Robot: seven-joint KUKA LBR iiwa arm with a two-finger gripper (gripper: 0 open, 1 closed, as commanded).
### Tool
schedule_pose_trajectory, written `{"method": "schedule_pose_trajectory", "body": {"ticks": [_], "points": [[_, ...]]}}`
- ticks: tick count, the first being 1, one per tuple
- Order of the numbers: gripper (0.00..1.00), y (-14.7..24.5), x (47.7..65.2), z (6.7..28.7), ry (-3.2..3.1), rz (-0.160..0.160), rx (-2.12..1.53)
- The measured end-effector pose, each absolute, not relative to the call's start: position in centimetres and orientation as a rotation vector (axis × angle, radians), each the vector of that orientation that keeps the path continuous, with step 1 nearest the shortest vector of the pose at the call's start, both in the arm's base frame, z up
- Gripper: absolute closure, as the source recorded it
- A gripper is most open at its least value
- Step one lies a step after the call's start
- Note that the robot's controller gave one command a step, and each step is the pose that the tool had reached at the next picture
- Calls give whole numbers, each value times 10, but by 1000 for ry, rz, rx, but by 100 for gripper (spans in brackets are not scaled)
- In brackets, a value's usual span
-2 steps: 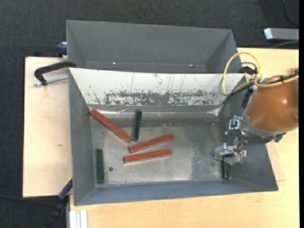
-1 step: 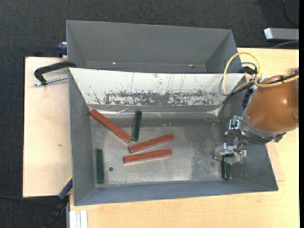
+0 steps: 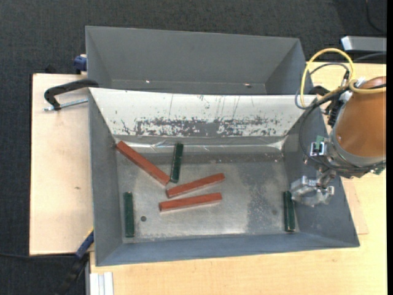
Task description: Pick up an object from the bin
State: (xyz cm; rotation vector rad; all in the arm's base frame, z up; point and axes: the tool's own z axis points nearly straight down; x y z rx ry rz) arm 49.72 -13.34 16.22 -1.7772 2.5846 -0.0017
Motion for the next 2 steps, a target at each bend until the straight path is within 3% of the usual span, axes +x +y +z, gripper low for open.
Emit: {"method": "schedule_pose_trajectory", "body": {"ticks": [1,2], "points": [[0,-133,497,162,2585,-1,-1777],[0,-133,497,162,2585,-1,-1777]]}}
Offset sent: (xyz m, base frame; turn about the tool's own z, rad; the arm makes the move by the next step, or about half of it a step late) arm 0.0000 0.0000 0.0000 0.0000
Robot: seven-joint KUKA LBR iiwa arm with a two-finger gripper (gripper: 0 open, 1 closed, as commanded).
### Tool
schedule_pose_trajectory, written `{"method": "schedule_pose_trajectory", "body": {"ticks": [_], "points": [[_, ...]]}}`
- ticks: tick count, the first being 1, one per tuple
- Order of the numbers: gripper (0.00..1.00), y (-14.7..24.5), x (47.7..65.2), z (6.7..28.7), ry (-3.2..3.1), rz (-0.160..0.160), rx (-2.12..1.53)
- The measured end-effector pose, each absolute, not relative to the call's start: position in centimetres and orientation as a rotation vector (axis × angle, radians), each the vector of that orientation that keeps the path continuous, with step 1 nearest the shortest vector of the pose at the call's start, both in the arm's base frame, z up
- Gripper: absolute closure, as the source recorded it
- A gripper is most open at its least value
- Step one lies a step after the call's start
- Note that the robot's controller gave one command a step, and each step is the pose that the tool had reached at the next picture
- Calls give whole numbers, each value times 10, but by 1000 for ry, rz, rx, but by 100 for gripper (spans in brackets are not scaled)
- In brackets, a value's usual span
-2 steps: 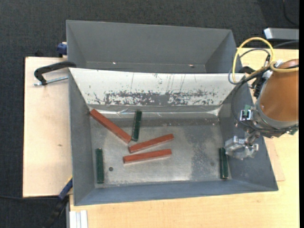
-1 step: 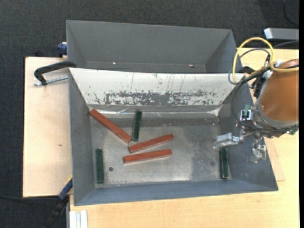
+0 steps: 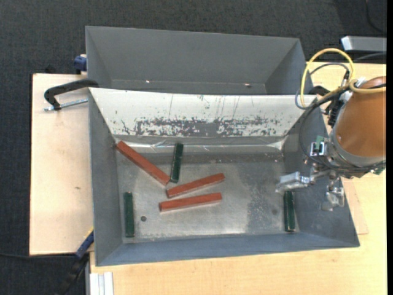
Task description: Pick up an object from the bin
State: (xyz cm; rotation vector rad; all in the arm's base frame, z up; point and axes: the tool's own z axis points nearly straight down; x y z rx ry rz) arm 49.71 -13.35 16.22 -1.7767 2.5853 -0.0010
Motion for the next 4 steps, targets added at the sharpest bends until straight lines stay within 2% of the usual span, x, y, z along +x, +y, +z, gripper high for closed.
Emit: {"method": "schedule_pose_trajectory", "body": {"ticks": [1,2,3,4], "points": [[0,-128,498,100,2533,-6,-1851],[100,-113,504,70,2380,1,-2047],[100,-113,504,70,2379,1,-2047],[100,-115,503,254,2380,-15,-2036]]}}
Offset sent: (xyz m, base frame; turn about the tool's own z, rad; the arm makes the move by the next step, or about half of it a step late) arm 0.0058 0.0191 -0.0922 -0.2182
